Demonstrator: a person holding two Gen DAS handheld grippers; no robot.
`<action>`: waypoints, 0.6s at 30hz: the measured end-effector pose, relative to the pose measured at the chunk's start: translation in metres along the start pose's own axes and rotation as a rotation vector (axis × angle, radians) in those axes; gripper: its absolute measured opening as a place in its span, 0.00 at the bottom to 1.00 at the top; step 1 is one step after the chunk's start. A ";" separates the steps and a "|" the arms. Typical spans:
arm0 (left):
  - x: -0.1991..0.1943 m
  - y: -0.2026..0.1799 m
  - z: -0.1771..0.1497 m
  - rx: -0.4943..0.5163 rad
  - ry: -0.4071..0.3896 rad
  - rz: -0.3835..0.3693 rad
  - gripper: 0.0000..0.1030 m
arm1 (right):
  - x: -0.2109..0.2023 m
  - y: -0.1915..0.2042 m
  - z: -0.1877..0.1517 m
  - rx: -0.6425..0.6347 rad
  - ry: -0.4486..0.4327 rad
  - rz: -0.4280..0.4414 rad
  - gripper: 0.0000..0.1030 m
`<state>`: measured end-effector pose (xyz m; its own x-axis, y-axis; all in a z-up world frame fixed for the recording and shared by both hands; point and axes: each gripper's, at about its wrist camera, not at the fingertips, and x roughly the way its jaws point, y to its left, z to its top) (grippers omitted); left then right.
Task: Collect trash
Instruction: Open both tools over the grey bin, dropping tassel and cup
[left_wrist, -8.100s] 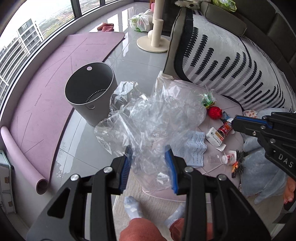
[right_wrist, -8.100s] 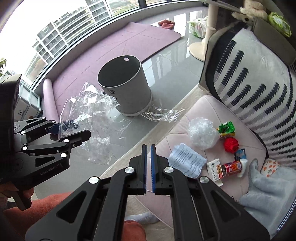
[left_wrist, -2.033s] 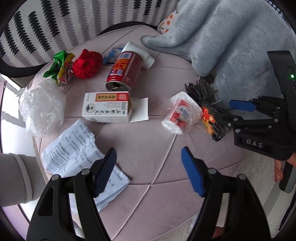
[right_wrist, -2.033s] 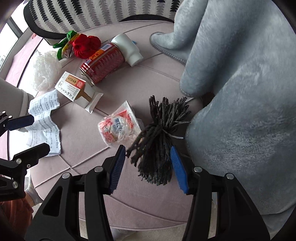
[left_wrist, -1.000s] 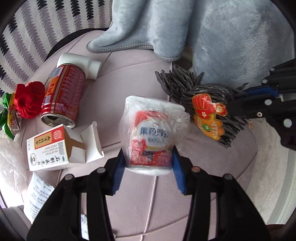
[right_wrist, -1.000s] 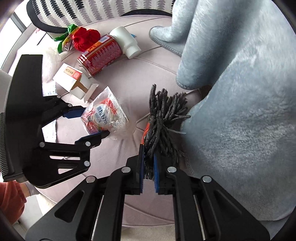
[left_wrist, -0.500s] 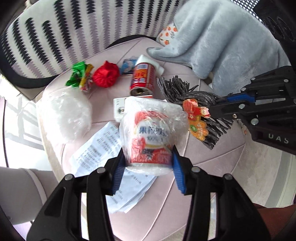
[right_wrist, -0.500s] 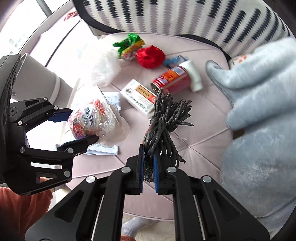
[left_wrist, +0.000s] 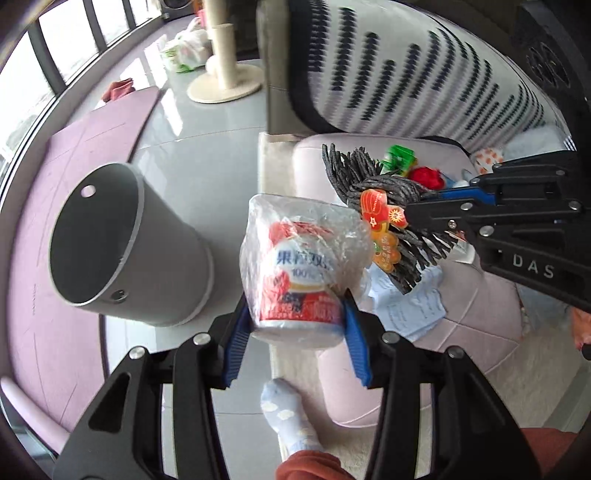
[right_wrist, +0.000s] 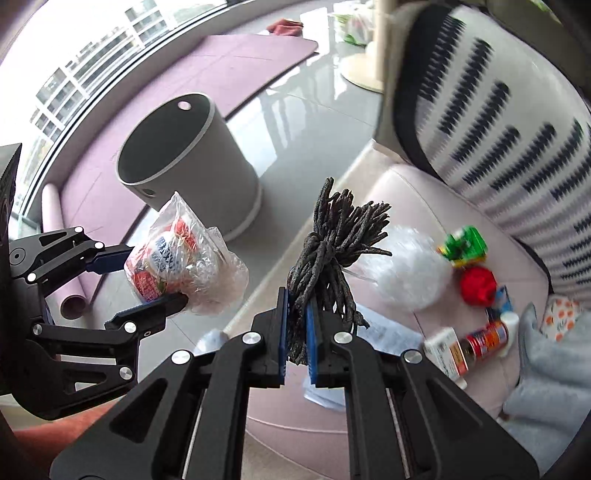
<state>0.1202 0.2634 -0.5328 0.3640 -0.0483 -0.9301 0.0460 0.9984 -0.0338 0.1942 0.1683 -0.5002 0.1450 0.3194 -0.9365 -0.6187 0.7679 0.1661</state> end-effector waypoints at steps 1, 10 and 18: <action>-0.008 0.017 0.000 -0.033 -0.005 0.019 0.46 | 0.001 0.017 0.015 -0.035 -0.009 0.015 0.08; -0.061 0.153 -0.003 -0.325 -0.054 0.181 0.46 | 0.015 0.151 0.133 -0.293 -0.093 0.160 0.08; -0.057 0.228 -0.008 -0.480 -0.075 0.266 0.46 | 0.063 0.200 0.201 -0.375 -0.106 0.147 0.44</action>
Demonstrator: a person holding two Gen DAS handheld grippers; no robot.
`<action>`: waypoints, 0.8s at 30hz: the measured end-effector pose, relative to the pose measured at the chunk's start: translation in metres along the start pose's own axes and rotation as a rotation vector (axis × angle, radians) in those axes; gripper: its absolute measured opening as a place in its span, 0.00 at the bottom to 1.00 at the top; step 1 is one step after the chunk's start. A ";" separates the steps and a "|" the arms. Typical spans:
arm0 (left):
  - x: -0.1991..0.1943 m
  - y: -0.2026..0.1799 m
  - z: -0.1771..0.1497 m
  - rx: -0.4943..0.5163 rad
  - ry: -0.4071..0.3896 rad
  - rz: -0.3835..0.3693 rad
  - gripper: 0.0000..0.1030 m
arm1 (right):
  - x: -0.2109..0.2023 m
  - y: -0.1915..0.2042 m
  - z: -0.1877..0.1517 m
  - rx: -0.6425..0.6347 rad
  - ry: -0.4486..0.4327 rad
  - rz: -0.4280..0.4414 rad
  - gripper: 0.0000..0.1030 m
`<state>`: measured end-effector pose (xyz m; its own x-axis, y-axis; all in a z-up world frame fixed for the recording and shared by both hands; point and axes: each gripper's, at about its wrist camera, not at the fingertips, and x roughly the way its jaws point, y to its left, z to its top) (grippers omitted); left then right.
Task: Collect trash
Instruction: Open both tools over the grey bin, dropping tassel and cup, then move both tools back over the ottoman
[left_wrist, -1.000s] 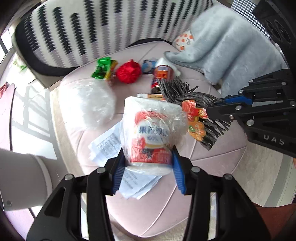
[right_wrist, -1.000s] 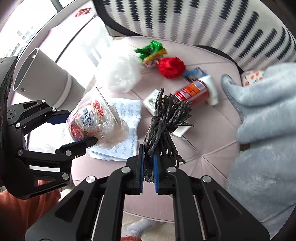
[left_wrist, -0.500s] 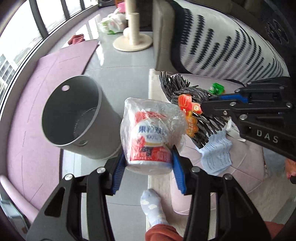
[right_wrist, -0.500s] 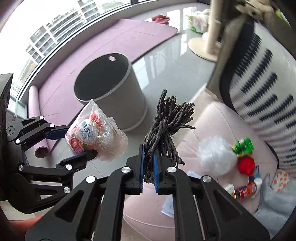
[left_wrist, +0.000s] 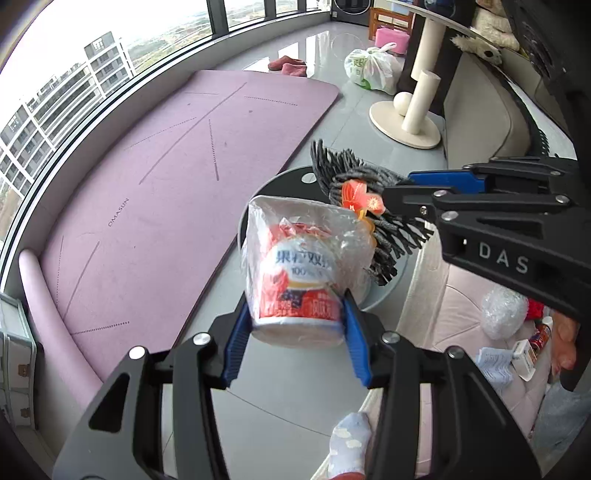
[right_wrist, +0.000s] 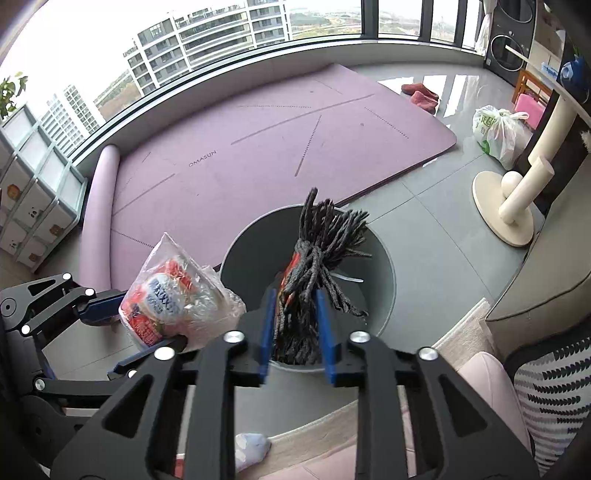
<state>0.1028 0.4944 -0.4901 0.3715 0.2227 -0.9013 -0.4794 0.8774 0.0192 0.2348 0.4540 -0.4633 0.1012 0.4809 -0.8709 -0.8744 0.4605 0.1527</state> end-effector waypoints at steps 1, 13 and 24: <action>0.004 0.004 0.002 -0.012 -0.001 0.005 0.46 | 0.004 -0.004 0.003 0.005 -0.005 -0.011 0.50; 0.046 -0.008 0.028 -0.042 -0.009 0.022 0.58 | 0.004 -0.029 -0.011 0.025 0.045 -0.050 0.51; 0.017 -0.058 0.007 0.071 -0.019 0.016 0.67 | -0.023 -0.057 -0.065 0.145 0.035 -0.086 0.51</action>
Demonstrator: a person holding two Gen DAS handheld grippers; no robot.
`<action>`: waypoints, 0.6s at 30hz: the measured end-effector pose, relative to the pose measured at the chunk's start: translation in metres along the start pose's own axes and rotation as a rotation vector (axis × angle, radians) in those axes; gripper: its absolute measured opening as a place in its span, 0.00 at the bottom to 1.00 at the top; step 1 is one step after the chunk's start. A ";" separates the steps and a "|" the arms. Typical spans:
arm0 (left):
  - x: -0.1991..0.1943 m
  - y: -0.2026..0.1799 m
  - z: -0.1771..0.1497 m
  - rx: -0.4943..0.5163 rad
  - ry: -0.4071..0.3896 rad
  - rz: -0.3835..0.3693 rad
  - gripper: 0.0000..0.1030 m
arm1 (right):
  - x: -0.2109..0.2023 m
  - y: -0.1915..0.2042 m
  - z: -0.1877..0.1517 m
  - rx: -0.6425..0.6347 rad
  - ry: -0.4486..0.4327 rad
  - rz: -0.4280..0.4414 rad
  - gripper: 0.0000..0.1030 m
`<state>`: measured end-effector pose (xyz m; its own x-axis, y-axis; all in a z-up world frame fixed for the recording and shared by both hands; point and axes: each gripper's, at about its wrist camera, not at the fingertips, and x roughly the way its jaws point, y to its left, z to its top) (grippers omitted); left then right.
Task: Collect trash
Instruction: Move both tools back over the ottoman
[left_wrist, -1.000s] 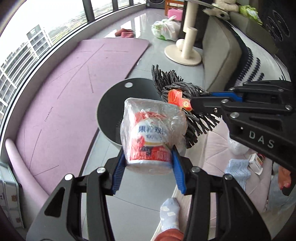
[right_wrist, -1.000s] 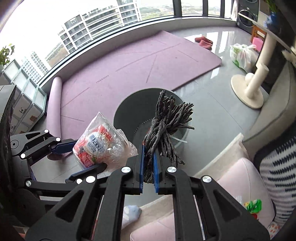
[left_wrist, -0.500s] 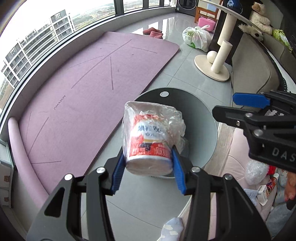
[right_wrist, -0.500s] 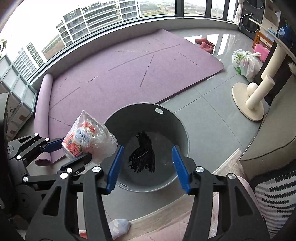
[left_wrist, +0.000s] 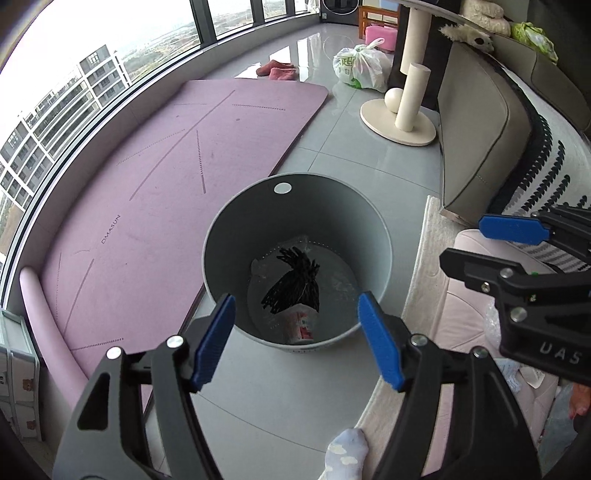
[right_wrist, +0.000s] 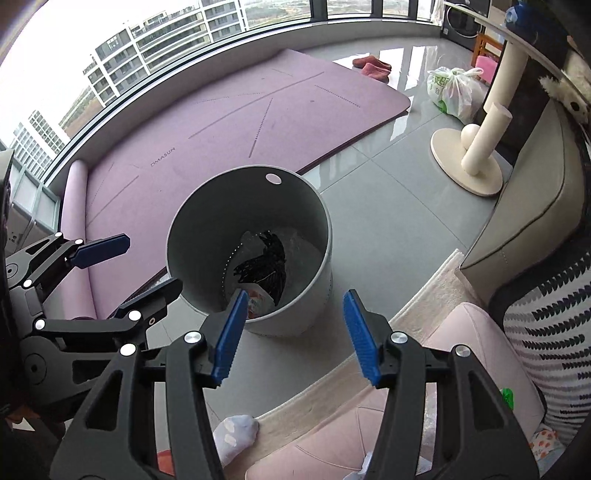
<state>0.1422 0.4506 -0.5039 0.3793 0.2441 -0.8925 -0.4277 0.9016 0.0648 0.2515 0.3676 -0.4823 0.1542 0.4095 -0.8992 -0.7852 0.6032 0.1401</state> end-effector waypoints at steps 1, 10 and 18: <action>-0.004 -0.008 -0.004 0.009 0.003 -0.007 0.67 | -0.004 -0.004 -0.006 0.013 -0.004 -0.005 0.51; -0.032 -0.105 -0.038 0.099 0.031 -0.073 0.67 | -0.049 -0.069 -0.096 0.163 -0.017 -0.072 0.51; -0.038 -0.235 -0.079 0.279 0.030 -0.182 0.67 | -0.100 -0.159 -0.220 0.335 0.002 -0.188 0.51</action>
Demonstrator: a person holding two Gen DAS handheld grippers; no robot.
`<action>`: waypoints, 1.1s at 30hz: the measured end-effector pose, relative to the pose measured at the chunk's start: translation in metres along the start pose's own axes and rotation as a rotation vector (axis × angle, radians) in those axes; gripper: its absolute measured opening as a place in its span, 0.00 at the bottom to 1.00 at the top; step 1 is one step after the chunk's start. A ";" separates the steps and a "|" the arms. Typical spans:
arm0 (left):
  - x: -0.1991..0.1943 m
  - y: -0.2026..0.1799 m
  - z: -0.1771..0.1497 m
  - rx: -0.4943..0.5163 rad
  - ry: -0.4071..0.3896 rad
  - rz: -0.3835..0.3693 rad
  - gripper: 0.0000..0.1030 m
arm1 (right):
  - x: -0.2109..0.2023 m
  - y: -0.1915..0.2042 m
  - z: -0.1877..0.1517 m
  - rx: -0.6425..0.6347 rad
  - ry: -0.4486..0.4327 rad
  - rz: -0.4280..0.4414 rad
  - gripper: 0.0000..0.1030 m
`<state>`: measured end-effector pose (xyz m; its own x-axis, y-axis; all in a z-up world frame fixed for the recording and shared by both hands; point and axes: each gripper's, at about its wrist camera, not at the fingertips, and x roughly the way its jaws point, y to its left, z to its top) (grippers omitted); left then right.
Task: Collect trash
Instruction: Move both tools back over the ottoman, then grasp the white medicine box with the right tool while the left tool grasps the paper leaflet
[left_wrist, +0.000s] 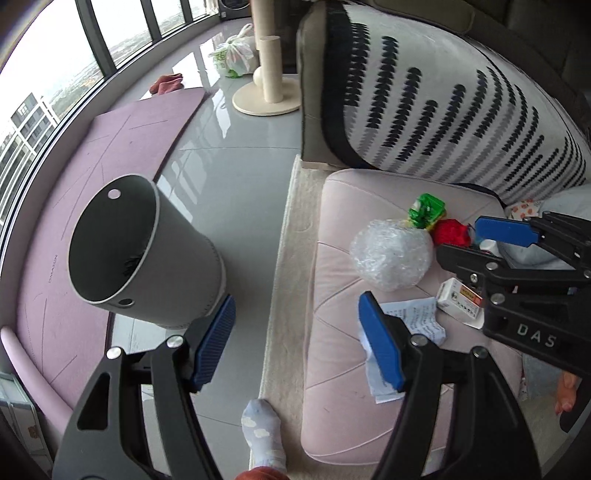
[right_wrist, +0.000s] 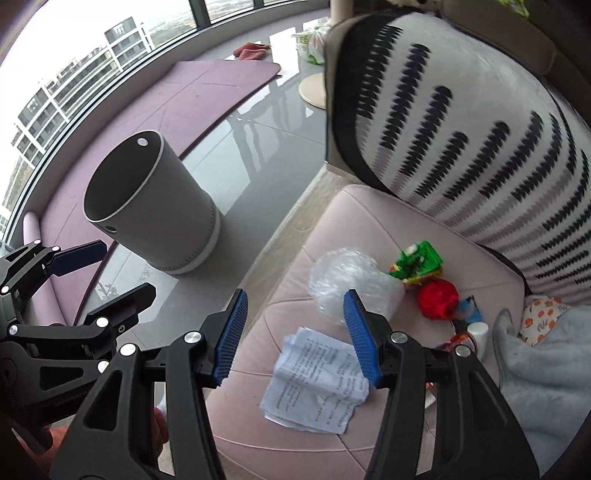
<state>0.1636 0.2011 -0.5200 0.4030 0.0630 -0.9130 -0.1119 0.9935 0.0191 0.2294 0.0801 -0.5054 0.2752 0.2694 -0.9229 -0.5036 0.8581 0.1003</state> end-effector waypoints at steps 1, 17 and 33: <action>0.003 -0.018 -0.002 0.022 0.000 -0.015 0.67 | -0.003 -0.017 -0.012 0.020 0.003 -0.016 0.51; 0.065 -0.165 -0.066 0.167 0.082 -0.071 0.67 | 0.026 -0.140 -0.156 0.150 0.087 -0.066 0.51; 0.155 -0.107 -0.115 0.232 0.139 -0.024 0.67 | 0.135 -0.140 -0.195 0.158 0.093 -0.072 0.51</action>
<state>0.1334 0.0933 -0.7106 0.2731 0.0413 -0.9611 0.1139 0.9907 0.0750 0.1776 -0.0886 -0.7168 0.2251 0.1694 -0.9595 -0.3483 0.9337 0.0832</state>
